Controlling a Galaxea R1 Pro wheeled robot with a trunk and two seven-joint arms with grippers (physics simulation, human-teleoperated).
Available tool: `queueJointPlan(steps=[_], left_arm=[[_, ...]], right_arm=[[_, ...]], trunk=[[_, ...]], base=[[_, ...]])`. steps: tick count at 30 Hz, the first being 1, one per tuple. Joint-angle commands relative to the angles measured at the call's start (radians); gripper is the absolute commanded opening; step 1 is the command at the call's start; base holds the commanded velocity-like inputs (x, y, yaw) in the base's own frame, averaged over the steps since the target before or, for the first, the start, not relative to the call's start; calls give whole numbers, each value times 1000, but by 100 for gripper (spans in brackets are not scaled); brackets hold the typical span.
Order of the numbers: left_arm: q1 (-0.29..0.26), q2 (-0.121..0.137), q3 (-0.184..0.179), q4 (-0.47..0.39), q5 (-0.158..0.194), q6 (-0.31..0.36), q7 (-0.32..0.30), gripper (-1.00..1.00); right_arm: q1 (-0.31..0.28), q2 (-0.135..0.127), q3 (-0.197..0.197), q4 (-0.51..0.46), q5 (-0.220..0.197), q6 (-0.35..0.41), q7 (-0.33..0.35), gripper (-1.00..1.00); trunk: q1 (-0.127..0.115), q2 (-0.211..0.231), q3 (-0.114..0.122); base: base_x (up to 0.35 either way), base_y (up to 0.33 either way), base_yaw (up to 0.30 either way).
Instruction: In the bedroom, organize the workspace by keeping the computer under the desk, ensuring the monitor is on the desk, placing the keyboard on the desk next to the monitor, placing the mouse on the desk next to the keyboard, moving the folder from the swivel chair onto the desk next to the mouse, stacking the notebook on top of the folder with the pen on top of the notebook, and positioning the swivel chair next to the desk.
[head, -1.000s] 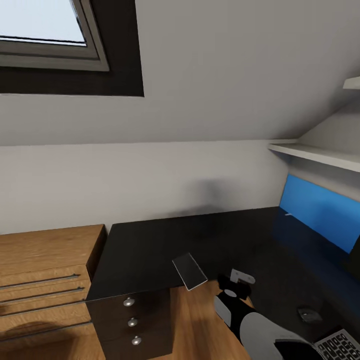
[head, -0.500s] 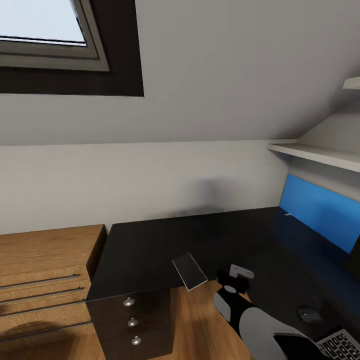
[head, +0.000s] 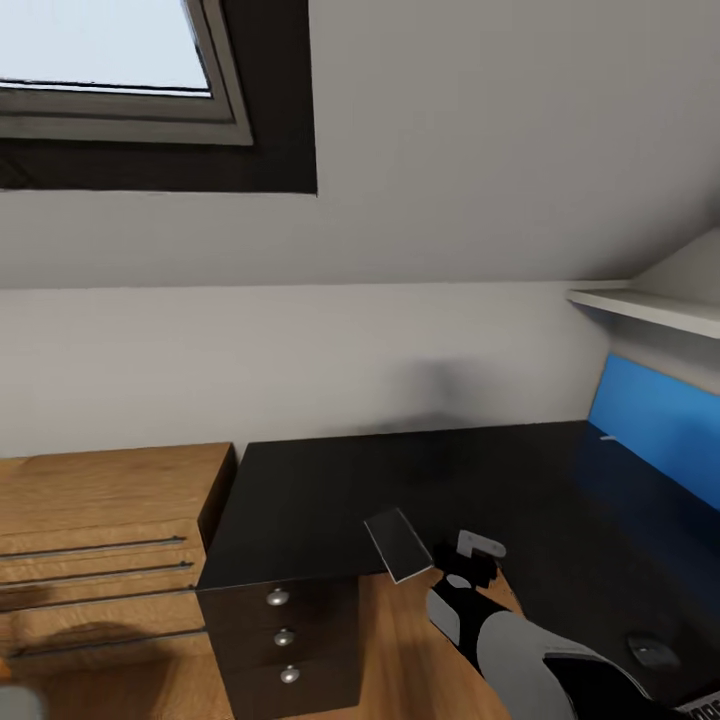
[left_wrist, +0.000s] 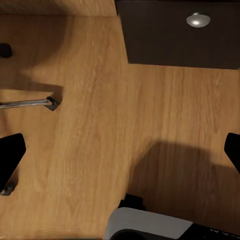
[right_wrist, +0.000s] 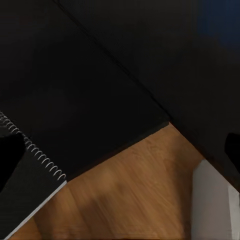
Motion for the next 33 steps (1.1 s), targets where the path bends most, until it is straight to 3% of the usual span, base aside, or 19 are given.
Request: queueJointPlan(steps=[1,21,33], left_arm=[[0,-1,4,-1,-4,-2,0,100],[0,-1,3,-1,-4,-2,0,100],[0,-1,3,0,-4,-1,0,100]], right_arm=[[-1,0,-5,7,-4,-10,7,100],[2,0,-1,11,2,-15,62,100],[3,0,0,44,126,-56,67,100]], trunk=[[0,-1,-1],[0,-1,-1],[0,-1,-1]], base=[[0,0,272],[0,0,277],[0,0,278]])
